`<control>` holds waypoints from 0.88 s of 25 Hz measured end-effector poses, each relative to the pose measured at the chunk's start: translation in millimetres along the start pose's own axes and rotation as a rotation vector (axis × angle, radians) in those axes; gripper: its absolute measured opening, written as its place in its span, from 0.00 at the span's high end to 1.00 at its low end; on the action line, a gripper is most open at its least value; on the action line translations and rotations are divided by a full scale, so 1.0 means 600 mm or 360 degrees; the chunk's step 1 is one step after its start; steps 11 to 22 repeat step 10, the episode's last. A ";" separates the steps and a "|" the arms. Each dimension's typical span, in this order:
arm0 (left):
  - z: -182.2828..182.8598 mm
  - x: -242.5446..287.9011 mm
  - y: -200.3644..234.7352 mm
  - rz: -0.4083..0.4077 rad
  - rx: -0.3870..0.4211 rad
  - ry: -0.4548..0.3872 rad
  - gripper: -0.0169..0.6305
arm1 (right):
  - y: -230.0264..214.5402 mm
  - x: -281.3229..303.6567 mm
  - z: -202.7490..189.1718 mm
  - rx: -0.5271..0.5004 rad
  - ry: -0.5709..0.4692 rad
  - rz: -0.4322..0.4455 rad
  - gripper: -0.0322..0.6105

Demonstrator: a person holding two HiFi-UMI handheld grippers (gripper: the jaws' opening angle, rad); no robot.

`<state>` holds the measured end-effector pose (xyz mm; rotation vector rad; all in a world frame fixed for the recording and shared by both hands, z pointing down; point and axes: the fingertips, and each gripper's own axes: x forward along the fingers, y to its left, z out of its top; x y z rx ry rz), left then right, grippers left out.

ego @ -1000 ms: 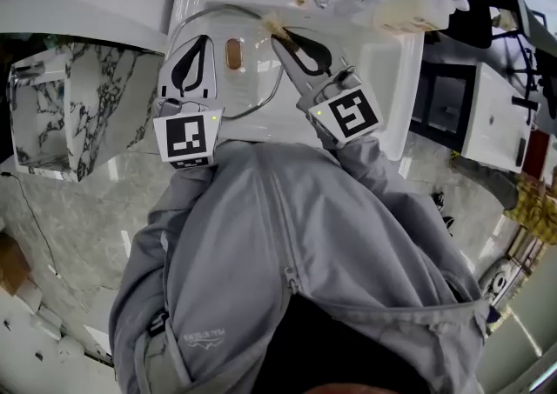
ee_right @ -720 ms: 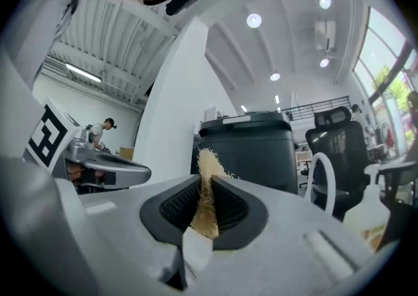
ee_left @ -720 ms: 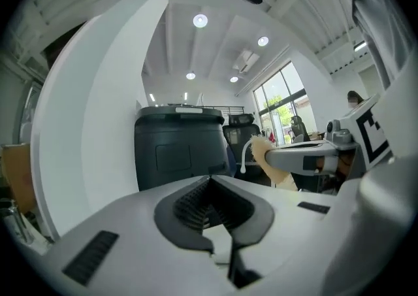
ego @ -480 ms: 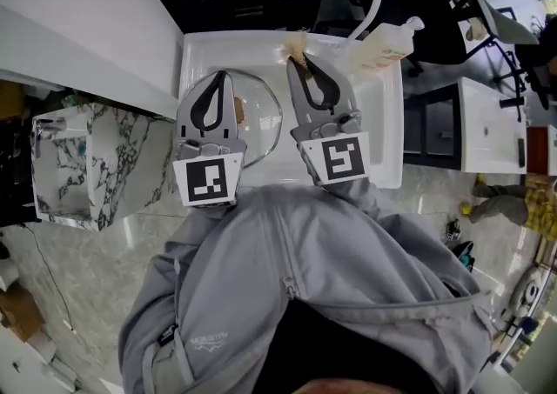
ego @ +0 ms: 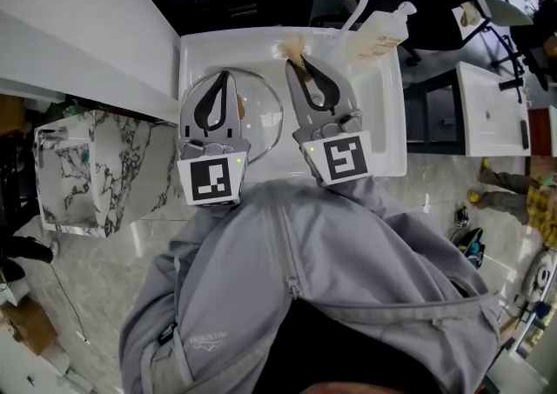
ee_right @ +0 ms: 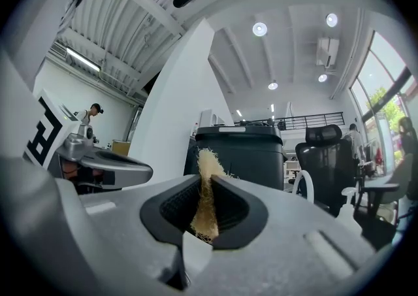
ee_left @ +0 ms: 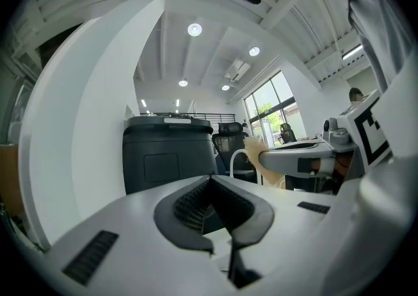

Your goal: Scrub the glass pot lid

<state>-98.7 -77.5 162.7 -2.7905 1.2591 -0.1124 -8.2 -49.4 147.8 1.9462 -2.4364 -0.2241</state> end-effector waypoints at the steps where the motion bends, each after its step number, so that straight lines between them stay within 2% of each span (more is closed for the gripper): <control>1: -0.001 -0.001 -0.001 -0.0011 0.0000 -0.0003 0.96 | 0.001 -0.002 -0.001 -0.0004 0.0005 -0.0006 0.89; 10: -0.028 -0.019 -0.006 -0.0088 -0.0005 -0.0007 0.96 | 0.019 -0.014 -0.017 -0.0010 0.0006 -0.0066 0.89; 22: -0.028 -0.019 -0.006 -0.0088 -0.0005 -0.0007 0.96 | 0.019 -0.014 -0.017 -0.0010 0.0006 -0.0066 0.89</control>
